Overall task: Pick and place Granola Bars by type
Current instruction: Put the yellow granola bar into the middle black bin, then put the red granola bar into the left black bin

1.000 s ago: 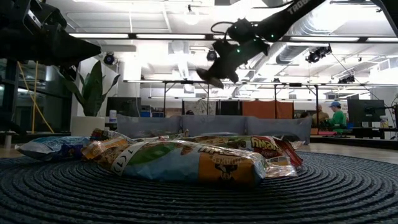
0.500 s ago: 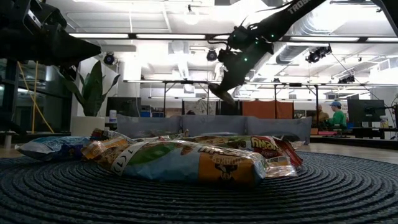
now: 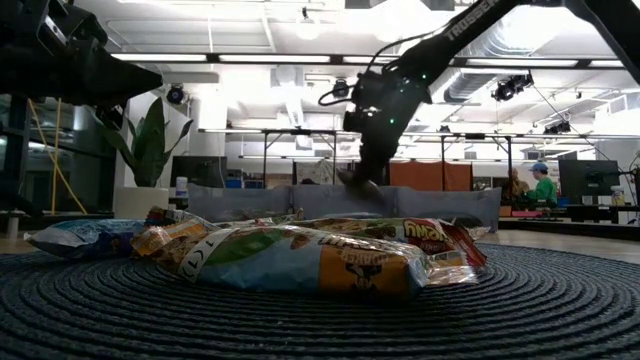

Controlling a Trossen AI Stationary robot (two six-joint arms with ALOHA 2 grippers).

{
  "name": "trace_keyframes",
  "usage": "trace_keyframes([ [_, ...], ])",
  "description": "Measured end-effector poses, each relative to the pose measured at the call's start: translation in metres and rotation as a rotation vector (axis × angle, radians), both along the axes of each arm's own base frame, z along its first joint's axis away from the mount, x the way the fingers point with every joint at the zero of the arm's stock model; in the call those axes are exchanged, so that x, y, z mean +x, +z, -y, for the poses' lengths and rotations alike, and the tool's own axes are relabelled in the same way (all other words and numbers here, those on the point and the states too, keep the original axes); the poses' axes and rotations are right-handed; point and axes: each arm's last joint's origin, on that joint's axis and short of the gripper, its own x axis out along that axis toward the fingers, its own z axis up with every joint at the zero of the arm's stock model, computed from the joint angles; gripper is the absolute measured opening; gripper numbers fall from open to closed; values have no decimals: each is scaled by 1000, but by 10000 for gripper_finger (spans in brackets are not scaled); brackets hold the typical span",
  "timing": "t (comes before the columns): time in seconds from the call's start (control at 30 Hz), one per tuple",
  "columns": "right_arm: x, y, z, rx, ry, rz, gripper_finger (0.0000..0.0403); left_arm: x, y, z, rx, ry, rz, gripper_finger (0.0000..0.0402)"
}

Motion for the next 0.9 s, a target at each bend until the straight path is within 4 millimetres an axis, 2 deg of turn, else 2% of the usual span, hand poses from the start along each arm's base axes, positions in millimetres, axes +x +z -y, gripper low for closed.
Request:
trace_keyframes([
  [0.5,2,-1,-1,11,-50,1,55,0,0,0,0,0,0,1],
  [0.9,3,-1,0,33,-91,13,108,0,0,0,0,0,0,1],
])
